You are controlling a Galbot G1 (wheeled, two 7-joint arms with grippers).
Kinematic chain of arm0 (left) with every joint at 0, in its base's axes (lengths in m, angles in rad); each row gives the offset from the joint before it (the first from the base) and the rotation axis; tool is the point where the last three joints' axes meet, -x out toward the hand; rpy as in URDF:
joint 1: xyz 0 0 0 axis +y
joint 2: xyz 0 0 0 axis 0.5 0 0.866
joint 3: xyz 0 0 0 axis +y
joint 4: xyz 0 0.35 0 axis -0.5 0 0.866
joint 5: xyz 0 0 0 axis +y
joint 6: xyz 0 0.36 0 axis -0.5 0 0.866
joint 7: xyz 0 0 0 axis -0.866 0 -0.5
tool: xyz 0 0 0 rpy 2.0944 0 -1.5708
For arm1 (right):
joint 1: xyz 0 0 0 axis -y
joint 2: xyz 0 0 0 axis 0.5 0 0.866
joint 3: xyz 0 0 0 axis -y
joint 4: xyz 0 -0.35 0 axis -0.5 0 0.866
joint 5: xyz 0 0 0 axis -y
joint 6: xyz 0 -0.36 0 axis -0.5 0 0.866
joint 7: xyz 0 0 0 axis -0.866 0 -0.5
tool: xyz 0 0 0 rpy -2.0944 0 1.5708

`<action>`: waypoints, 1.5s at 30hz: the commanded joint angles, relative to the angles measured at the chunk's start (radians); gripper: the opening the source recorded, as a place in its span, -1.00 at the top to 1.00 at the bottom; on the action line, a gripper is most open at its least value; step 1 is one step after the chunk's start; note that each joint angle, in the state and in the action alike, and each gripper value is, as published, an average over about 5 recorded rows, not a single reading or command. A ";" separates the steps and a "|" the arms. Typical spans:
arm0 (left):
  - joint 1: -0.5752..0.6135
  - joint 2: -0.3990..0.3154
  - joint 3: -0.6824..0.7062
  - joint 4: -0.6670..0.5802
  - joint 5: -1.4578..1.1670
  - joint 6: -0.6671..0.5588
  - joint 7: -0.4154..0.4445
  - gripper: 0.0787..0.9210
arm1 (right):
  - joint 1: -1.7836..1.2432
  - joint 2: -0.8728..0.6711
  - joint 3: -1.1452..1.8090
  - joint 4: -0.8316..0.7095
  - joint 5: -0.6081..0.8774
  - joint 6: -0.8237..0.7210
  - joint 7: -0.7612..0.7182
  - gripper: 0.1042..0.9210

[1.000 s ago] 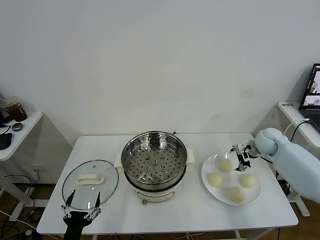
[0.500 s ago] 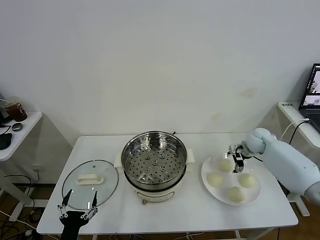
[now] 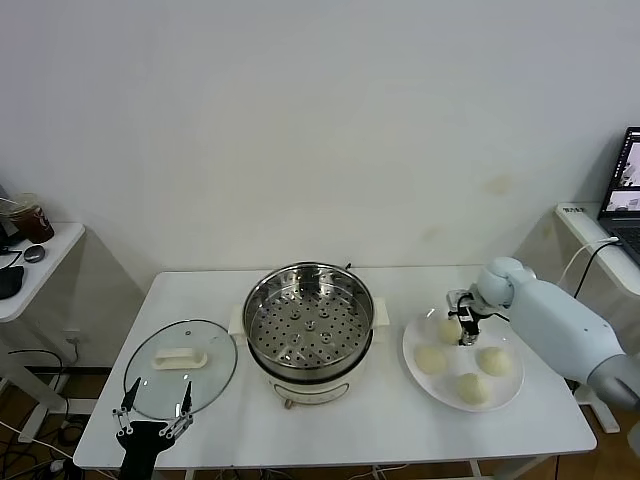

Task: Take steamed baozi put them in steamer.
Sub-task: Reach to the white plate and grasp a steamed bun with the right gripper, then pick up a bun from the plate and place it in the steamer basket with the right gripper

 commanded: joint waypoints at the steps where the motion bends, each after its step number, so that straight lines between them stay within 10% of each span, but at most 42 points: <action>1: 0.001 0.001 0.000 -0.001 0.000 0.000 0.000 -0.77 | 0.022 -0.022 -0.027 0.031 0.029 -0.003 -0.006 -0.09; 15: 0.008 0.009 0.005 -0.014 0.001 -0.012 -0.001 -0.77 | 0.391 -0.168 -0.219 0.230 0.288 0.053 -0.029 0.12; 30: 0.003 0.026 0.003 -0.034 0.000 -0.013 -0.001 -0.77 | 0.732 0.198 -0.524 0.285 0.566 0.262 -0.016 0.13; 45: 0.007 0.021 -0.044 -0.034 0.001 -0.017 -0.003 -0.77 | 0.594 0.519 -0.609 0.072 0.308 0.595 0.020 0.09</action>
